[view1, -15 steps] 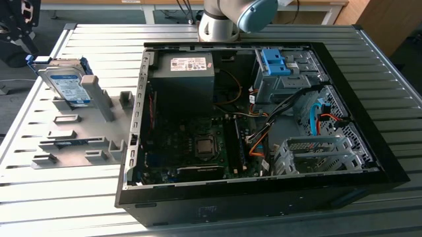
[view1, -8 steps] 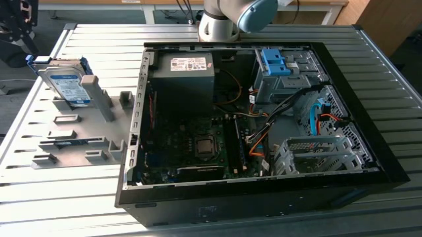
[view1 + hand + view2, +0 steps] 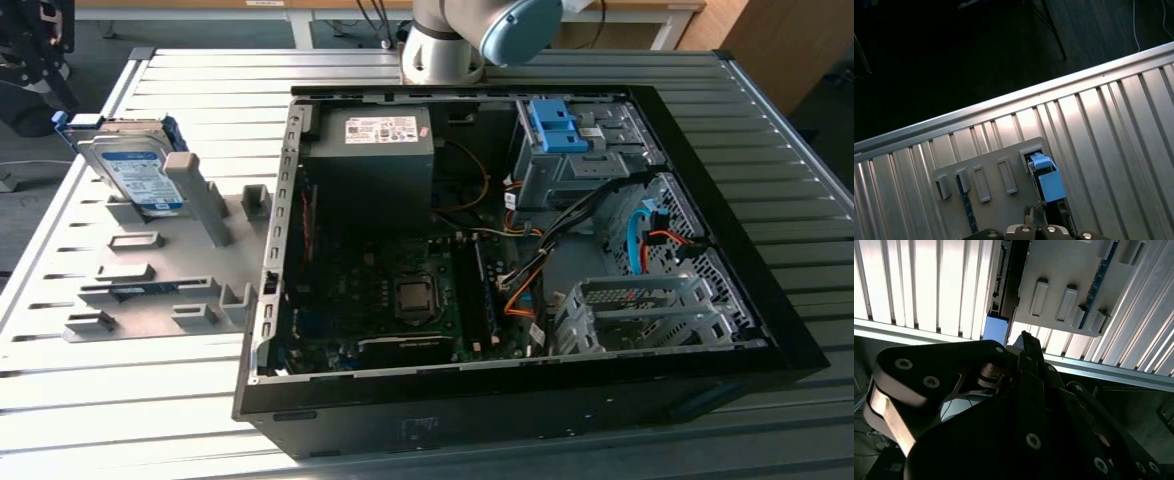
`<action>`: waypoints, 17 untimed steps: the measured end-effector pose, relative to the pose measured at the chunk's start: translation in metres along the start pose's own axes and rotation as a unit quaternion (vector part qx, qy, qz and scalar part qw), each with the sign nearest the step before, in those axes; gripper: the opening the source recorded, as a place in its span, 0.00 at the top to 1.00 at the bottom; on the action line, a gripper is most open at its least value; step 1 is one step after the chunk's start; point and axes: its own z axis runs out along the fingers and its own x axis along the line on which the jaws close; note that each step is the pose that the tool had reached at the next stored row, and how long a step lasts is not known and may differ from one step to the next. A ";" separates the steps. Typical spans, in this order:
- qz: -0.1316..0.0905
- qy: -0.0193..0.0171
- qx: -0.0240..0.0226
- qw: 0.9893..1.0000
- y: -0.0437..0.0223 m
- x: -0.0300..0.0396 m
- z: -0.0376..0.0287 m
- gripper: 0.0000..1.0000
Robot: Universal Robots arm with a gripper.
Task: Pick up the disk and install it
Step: 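Pick up the disk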
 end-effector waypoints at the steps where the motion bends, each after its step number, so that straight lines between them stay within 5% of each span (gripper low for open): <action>1: 0.000 0.000 0.000 1.000 0.0000 0.0000 0.0001 0.89; 5: -0.022 0.001 0.001 1.000 -0.0001 0.0000 0.0019 0.89; 9: -0.021 -0.003 0.012 1.000 0.0016 -0.0018 0.0040 0.89; 13: -0.031 -0.017 0.009 0.999 0.0027 -0.0015 0.0065 0.89; 17: -0.063 -0.018 0.008 0.998 0.0031 -0.0013 0.0086 0.89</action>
